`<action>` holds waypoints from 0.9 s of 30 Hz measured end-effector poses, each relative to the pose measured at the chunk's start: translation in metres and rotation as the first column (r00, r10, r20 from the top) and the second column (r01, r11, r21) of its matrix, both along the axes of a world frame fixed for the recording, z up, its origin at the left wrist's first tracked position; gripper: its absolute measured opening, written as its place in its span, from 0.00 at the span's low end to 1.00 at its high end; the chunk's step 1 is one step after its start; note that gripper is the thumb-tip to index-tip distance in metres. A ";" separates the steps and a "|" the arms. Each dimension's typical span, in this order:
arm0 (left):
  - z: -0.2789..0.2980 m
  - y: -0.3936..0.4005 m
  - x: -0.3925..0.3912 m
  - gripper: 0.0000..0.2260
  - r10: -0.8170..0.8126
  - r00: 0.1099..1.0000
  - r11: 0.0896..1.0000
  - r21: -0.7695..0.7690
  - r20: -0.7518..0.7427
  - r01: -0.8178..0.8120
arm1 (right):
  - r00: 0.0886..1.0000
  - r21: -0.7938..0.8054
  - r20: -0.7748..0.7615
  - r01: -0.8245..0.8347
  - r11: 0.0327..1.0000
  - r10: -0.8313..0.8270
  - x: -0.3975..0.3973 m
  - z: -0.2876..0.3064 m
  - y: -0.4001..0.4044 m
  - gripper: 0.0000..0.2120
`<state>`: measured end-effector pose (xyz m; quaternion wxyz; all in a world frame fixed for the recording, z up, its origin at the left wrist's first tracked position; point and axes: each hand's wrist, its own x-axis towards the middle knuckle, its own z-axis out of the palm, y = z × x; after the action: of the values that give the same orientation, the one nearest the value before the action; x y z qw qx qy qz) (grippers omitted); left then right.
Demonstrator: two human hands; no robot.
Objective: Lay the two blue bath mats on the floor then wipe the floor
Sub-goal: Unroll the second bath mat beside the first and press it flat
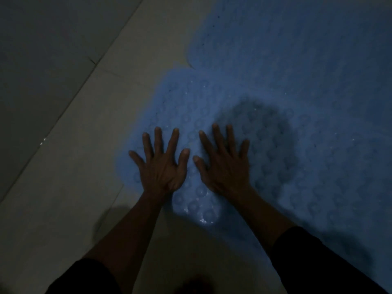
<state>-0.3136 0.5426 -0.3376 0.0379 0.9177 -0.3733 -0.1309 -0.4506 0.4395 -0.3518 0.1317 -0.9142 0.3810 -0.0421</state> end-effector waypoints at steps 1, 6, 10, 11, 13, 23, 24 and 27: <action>-0.001 0.006 -0.004 0.28 0.005 1.000 1.000 -0.013 -0.001 -0.005 | 1.000 -0.018 0.003 0.002 1.000 -0.002 -0.006 -0.004 0.012 0.32; -0.006 0.017 -0.014 0.27 0.028 1.000 0.998 -0.048 0.004 -0.028 | 1.000 -0.029 0.029 0.006 1.000 -0.005 -0.018 -0.010 0.028 0.31; -0.012 0.015 -0.012 0.27 0.028 1.000 0.999 -0.042 0.010 -0.028 | 1.000 -0.020 0.014 -0.006 1.000 0.006 -0.018 -0.012 0.027 0.31; -0.011 0.015 -0.012 0.27 0.029 1.000 0.999 -0.033 0.000 -0.029 | 1.000 -0.009 0.012 0.000 1.000 0.001 -0.018 -0.010 0.027 0.31; -0.009 0.016 -0.011 0.27 0.030 0.999 1.000 -0.009 -0.033 -0.030 | 1.000 0.029 -0.001 0.008 1.000 -0.008 -0.018 -0.005 0.027 0.30; 0.007 0.001 -0.031 0.29 -0.028 0.997 0.998 0.058 -0.070 0.032 | 0.968 0.026 -0.015 0.253 0.967 -0.252 -0.126 0.013 0.017 0.30; 0.007 -0.007 -0.048 0.30 -0.096 0.993 0.995 0.032 -0.063 0.098 | 0.951 0.012 -0.033 0.309 0.951 -0.308 -0.150 0.015 0.011 0.30; 0.010 -0.039 -0.117 0.29 -0.351 0.936 0.936 -0.019 -0.036 0.351 | 0.882 0.019 -0.105 0.463 0.886 -0.459 -0.219 0.018 -0.009 0.31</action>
<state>-0.4311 0.5036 -0.3281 0.0271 0.8333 -0.5310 -0.1512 -0.6696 0.4307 -0.3338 0.1189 -0.7953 0.5942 -0.0192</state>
